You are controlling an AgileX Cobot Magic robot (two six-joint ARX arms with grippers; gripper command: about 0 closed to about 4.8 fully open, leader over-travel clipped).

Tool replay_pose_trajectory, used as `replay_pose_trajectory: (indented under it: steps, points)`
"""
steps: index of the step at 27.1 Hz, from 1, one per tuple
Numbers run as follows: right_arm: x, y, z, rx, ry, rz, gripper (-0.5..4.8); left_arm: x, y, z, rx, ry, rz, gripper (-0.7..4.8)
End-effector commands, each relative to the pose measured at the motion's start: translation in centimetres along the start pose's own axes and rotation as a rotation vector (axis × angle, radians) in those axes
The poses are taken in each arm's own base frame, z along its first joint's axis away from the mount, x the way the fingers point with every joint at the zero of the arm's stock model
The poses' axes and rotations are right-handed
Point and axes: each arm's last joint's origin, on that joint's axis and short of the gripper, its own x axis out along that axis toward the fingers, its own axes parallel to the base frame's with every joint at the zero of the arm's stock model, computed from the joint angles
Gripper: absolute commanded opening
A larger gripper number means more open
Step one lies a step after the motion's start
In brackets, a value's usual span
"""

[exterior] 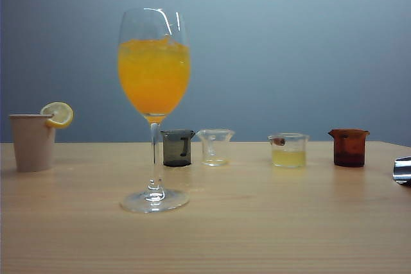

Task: Pick up the third measuring cup from the left, pour the pineapple juice inside into the goblet, and finally put the measuring cup back in its original place.

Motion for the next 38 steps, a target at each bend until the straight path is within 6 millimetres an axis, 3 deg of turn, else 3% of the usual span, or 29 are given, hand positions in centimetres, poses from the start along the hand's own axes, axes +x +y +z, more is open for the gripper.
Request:
replay_pose_trajectory:
  steps: [1, 12, 15, 17, 28, 38]
  points:
    - [0.0, 0.0, -0.1, -0.001, -0.008, 0.000, -0.05, 0.0, 0.1, 0.2, 0.000, -0.010, 0.033, -0.05]
    - [0.0, 0.0, 0.0, -0.002, -0.006, 0.002, -0.05, 0.0, 0.2, 0.2, 0.001, -0.013, 0.080, -0.05]
    - [-0.2, 0.1, 1.3, -0.002, -0.004, 0.020, -0.05, -0.1, 0.3, 0.8, -0.034, -0.031, 0.080, -0.05]
    - [-0.4, 0.1, 3.1, -0.002, -0.013, 0.019, -0.05, -0.3, 0.3, 2.0, -0.048, -0.066, 0.080, -0.05]
    - [0.8, 0.5, 8.4, -0.004, 0.022, 0.050, -0.05, -0.9, 0.5, 8.3, -0.073, -0.097, 0.068, -0.05]
    - [4.6, 1.3, 12.4, -0.002, -0.004, 0.142, -0.05, 2.4, -0.5, 14.6, -0.063, -0.027, -0.223, -0.05]
